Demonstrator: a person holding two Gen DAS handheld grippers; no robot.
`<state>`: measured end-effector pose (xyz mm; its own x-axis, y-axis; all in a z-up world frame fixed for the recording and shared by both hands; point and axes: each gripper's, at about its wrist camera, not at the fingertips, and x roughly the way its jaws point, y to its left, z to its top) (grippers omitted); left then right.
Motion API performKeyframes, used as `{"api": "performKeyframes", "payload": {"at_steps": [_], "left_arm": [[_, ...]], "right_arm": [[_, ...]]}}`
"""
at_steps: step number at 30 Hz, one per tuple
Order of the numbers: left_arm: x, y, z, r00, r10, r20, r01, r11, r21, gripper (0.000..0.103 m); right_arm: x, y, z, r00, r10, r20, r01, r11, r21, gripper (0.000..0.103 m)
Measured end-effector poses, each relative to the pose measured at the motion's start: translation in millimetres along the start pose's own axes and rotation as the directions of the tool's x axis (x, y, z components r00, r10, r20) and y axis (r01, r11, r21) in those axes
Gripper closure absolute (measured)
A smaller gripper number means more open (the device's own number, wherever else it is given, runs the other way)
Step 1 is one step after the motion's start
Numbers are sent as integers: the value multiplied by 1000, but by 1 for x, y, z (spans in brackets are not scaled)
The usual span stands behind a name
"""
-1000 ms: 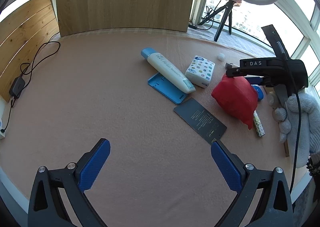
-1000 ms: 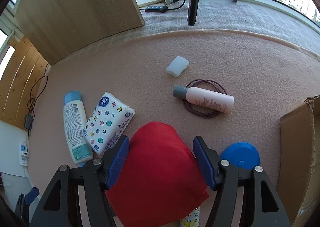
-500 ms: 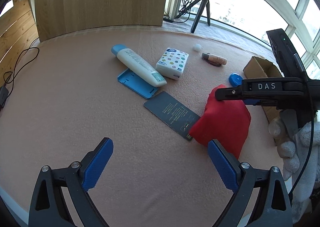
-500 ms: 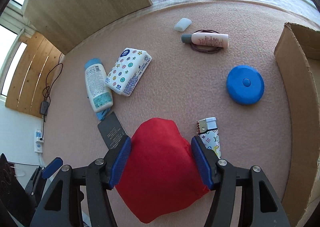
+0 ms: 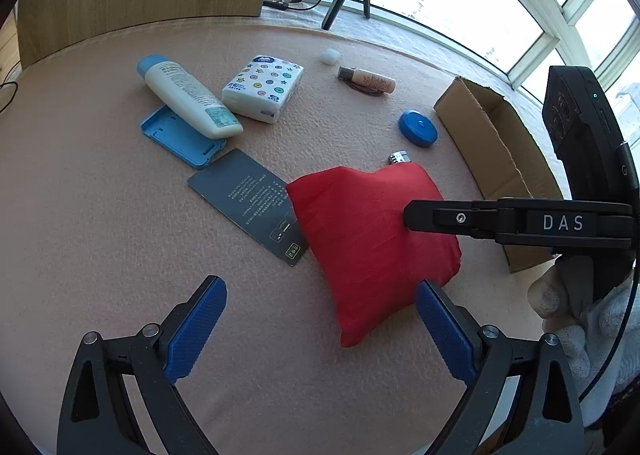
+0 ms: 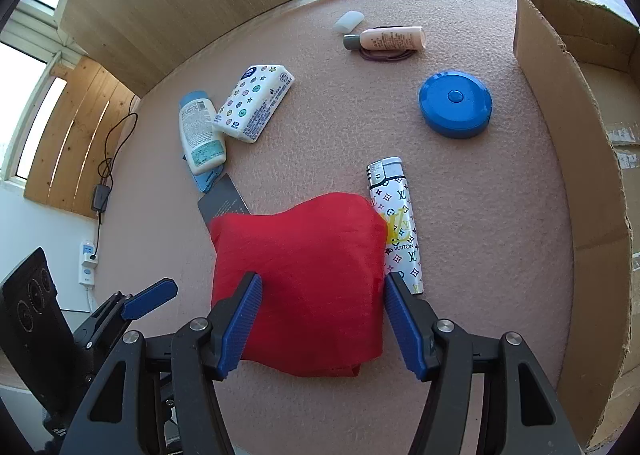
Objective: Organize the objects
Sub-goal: 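Lift the red cushion with the right tool and carry it over the box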
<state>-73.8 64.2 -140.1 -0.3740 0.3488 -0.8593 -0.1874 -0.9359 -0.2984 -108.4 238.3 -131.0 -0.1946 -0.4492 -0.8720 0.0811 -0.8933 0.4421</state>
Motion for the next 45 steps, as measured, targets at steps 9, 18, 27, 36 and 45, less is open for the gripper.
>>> {"api": "performKeyframes", "payload": {"at_steps": [9, 18, 27, 36, 45], "left_arm": [[23, -7, 10, 997, -68, -39, 68, 998, 6, 17], [39, -14, 14, 986, -152, -69, 152, 988, -4, 36], [30, -29, 16, 984, -170, -58, 170, 985, 1, 39], [3, -76, 35, 983, -182, 20, 179, 979, 97, 40], [-1, -155, 54, 969, -244, 45, 229, 949, 217, 40]], "right_arm": [[5, 5, 0, 1000, 12, -6, -12, 1000, -14, 44], [5, 11, -4, 1000, 9, -14, -10, 998, -54, 50], [-13, 15, -6, 999, 29, 20, -27, 997, -75, 53], [-73, 2, -5, 991, 28, 133, -18, 997, -80, 53], [-137, -47, -13, 969, -31, 245, 34, 999, -5, 53]]}}
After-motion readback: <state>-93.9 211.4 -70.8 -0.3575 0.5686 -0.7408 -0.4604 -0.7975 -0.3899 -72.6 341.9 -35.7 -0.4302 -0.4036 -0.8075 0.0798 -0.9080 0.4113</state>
